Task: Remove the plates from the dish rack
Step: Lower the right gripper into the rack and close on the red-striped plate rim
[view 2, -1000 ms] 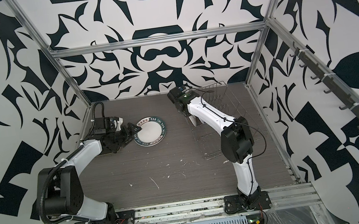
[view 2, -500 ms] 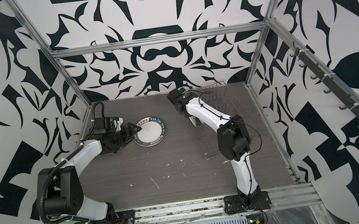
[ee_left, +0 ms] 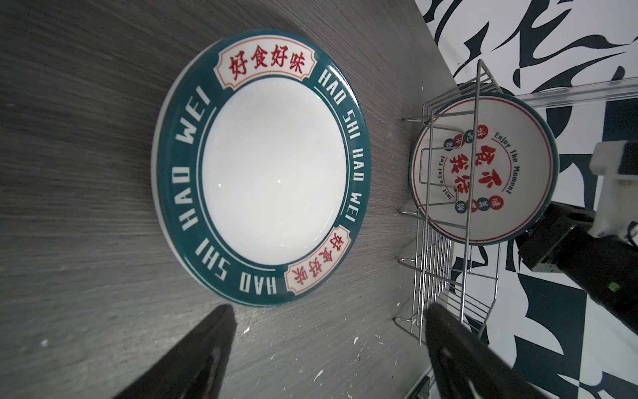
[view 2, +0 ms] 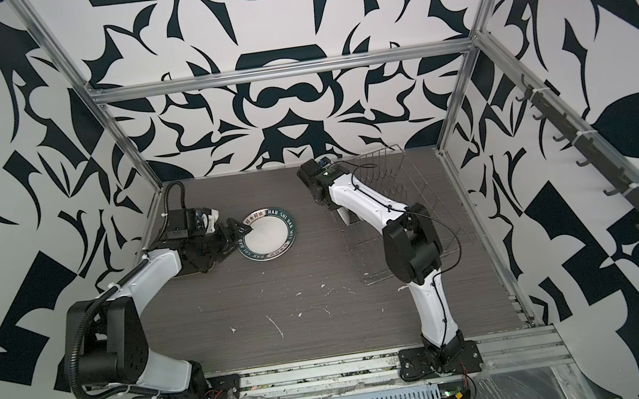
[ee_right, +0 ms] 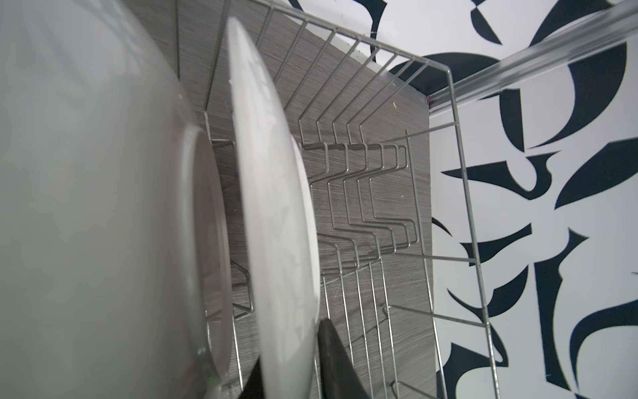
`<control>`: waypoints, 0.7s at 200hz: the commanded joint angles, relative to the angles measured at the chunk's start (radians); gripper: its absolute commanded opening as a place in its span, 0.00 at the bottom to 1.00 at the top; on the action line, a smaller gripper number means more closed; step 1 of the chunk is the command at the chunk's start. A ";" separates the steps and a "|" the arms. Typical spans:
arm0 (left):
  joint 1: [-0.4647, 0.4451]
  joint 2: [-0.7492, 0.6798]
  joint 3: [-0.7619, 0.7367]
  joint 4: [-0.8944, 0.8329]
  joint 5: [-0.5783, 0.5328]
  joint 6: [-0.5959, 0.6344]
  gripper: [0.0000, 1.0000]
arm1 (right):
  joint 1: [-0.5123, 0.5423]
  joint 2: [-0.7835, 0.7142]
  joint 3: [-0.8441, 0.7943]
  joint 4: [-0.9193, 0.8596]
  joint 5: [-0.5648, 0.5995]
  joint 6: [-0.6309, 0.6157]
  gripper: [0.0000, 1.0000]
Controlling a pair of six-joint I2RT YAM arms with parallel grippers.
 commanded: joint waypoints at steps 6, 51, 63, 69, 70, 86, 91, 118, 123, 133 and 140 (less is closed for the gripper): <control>-0.005 -0.025 -0.001 -0.017 0.008 0.010 0.90 | -0.002 -0.029 0.026 0.001 0.036 0.022 0.18; -0.005 -0.030 0.001 -0.020 0.005 0.007 0.90 | -0.003 -0.029 0.029 -0.003 0.051 0.021 0.13; -0.005 -0.031 0.002 -0.022 0.006 0.008 0.90 | -0.003 -0.025 0.031 -0.001 0.056 0.020 0.12; -0.004 -0.031 0.004 -0.021 0.006 0.008 0.90 | -0.003 -0.024 0.030 0.000 0.058 0.020 0.11; -0.004 -0.031 0.004 -0.022 0.006 0.008 0.90 | -0.003 -0.024 0.031 0.000 0.059 0.020 0.11; -0.005 -0.032 0.007 -0.025 0.004 0.009 0.90 | -0.002 -0.019 0.032 -0.002 0.077 0.020 0.09; -0.004 -0.032 0.007 -0.026 0.004 0.009 0.90 | -0.001 -0.019 0.032 -0.002 0.081 0.021 0.08; -0.005 -0.034 0.009 -0.027 0.003 0.010 0.90 | 0.000 -0.009 0.047 -0.016 0.096 0.018 0.00; -0.005 -0.034 0.009 -0.027 0.002 0.010 0.90 | 0.001 -0.005 0.050 -0.019 0.108 0.017 0.00; -0.004 -0.034 0.010 -0.027 0.003 0.010 0.91 | 0.004 0.001 0.058 -0.029 0.125 0.012 0.00; -0.004 -0.033 0.010 -0.027 0.003 0.010 0.91 | 0.007 0.006 0.065 -0.037 0.147 0.013 0.00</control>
